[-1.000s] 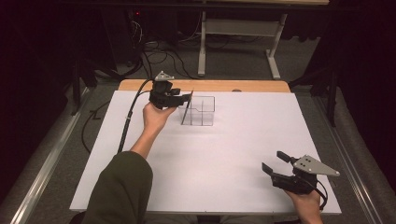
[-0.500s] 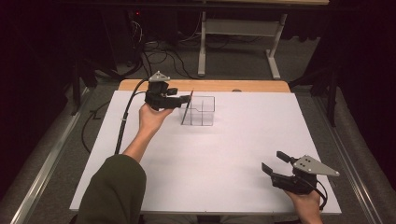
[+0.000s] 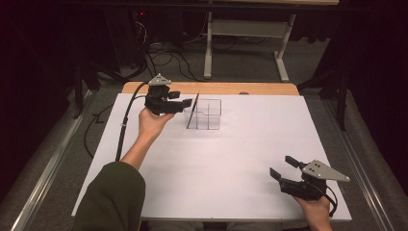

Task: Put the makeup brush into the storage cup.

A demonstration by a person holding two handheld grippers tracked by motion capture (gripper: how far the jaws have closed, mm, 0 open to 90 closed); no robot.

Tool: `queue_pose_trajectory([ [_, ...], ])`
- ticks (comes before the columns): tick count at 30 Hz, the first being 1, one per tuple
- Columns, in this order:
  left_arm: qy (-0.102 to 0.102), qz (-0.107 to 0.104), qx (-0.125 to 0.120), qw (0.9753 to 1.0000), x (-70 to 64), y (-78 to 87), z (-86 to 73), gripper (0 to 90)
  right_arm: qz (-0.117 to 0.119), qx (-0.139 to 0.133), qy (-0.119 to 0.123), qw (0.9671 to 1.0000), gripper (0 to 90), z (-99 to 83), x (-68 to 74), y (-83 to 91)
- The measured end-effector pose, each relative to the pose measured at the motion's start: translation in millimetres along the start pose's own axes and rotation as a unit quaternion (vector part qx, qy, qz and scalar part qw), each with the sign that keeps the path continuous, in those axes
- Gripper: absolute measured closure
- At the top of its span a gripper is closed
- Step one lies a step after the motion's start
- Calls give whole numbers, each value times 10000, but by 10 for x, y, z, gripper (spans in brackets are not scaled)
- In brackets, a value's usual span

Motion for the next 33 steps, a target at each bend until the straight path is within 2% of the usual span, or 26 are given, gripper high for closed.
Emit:
queue_pose_trajectory([
  [15,17,-61,-41,10000,-8,36,-73,368,12,23,-33,10000,285,-5,3,-2],
  [28,-77,-78,-46,9999,-32,97,-117,368,3,6,-5,10000,285,-2,-2,-1],
  [33,-34,-61,-42,10000,-21,127,-137,369,7,30,-9,10000,285,-7,3,-5],
])
Point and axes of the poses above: each handheld gripper's, and its own axes: y roughly backward along the jaws, z roughly out of its top, x roughly to its left, the point moved 8 cm from there along -y, roughly forward along the jaws, and after that the axes turned 14 degrees about x, right-handed, at the moved point
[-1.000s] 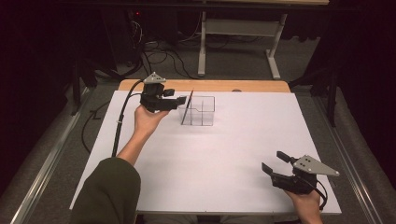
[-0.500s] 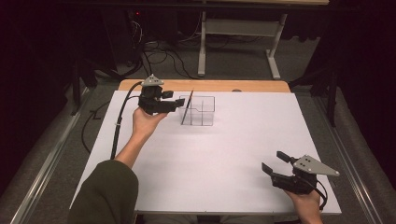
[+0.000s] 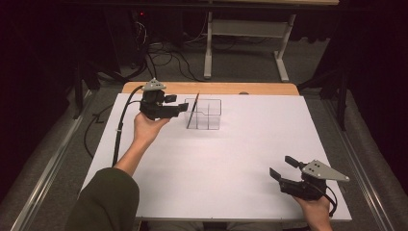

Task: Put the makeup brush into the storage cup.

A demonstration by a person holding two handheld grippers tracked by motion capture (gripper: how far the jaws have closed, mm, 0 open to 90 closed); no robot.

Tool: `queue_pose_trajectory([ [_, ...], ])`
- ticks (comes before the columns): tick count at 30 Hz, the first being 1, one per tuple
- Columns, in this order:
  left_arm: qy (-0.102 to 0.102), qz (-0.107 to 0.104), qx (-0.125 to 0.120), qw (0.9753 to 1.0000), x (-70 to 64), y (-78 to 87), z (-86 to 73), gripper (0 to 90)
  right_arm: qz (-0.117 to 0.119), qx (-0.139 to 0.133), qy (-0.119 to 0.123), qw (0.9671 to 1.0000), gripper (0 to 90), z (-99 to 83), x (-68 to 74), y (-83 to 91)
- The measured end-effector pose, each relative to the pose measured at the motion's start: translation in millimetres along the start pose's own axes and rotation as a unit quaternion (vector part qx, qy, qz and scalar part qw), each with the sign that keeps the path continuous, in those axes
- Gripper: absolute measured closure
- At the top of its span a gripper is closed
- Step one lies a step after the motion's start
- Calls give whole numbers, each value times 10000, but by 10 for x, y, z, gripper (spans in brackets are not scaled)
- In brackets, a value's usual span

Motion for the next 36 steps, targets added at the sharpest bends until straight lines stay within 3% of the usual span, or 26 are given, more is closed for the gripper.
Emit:
queue_pose_trajectory([
  [36,-20,-47,-115,9999,-43,223,-191,362,1,-25,14,10000,285,10,5,4],
])
Point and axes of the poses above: each handheld gripper's, and its own axes: y roughly backward along the jaws, z roughly out of its top, x roughly to its left, the point moved 8 cm from there along -y, roughly forward along the jaws, and after that the axes turned 14 degrees about x, right-handed, at the moved point
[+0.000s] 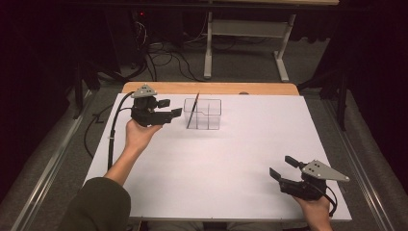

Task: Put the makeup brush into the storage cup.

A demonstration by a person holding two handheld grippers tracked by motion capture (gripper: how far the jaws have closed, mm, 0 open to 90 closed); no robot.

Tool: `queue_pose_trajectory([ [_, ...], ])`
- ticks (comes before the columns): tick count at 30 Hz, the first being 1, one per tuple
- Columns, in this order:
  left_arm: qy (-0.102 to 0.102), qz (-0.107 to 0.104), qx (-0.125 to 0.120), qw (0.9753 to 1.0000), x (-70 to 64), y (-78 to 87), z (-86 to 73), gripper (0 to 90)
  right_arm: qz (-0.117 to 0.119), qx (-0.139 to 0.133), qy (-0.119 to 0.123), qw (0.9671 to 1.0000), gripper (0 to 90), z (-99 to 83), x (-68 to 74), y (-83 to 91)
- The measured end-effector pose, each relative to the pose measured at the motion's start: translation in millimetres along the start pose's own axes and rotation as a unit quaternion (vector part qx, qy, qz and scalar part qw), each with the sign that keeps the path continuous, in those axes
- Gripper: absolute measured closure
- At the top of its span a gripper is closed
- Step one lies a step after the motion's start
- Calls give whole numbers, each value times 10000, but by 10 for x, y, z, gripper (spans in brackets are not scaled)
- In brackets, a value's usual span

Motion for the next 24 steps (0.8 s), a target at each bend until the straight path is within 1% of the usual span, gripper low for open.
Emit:
queue_pose_trajectory([
  [3,-2,-12,2,10000,0,17,-17,360,-1,-16,31,10000,285,3,0,0],
  [6,18,-10,-18,10000,3,41,-35,360,0,1,0,10000,285,0,1,0],
  [10,22,-15,-23,10000,4,67,-61,359,3,8,17,10000,285,-1,1,-1],
  [14,4,-17,32,10000,10,91,-88,355,8,16,18,10000,285,-2,1,-2],
  [17,27,-17,20,10000,17,112,-89,355,-3,3,-3,10000,285,-1,0,0],
  [19,-1,-6,38,10000,17,126,-94,355,-11,-18,21,10000,285,4,-7,3],
  [21,-8,-6,38,10000,10,138,-97,355,-9,0,-28,10000,285,-2,-5,4],
  [23,-26,-6,47,10000,3,152,-100,354,-10,-8,-1,10000,285,0,-7,3],
  [24,-14,-14,26,10000,-6,159,-98,354,-7,0,-25,10000,285,-2,-4,5],
])
Point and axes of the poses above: each handheld gripper's, and its own axes: y roughly backward along the jaws, z roughly out of its top, x roughly to its left, the point moved 8 cm from there along -y, roughly forward along the jaws, and after that the axes turned 14 degrees about x, right-handed, at the moved point
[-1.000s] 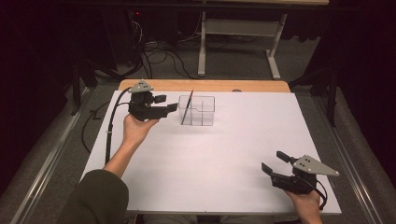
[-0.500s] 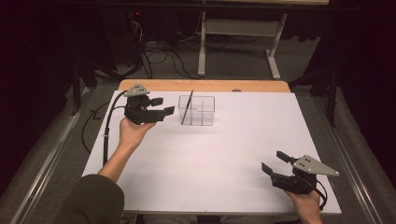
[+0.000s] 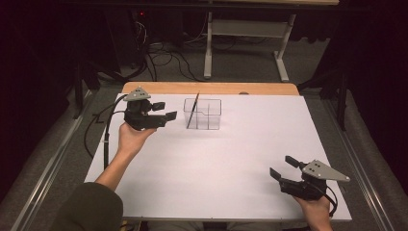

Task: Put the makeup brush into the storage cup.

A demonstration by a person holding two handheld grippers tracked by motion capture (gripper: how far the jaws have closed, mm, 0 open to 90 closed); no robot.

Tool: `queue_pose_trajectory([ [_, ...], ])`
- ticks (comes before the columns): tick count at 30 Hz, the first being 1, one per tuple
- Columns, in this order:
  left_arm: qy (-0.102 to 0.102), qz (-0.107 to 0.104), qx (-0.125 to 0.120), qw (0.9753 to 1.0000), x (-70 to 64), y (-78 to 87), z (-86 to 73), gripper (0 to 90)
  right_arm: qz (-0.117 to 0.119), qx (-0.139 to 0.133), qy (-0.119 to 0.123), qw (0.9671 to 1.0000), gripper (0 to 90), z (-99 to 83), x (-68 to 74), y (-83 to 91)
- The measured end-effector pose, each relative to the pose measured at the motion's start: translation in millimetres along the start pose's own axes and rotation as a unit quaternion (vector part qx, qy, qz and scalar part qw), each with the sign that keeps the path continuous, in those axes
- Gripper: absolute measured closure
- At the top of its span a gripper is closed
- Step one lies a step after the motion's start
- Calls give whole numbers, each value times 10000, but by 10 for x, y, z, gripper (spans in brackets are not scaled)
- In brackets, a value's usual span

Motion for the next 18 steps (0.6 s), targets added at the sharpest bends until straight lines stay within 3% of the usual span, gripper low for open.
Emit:
queue_pose_trajectory([
  [18,11,-73,2,10000,-83,133,-89,351,4,5,-23,10000,285,-1,-1,0],
])
Point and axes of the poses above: each handheld gripper's, and its own axes: y roughly backward along the jaws, z roughly out of its top, x roughly to its left, the point moved 8 cm from there along -y, roughly forward along the jaws, and after that the axes turned 14 degrees about x, right-handed, at the moved point
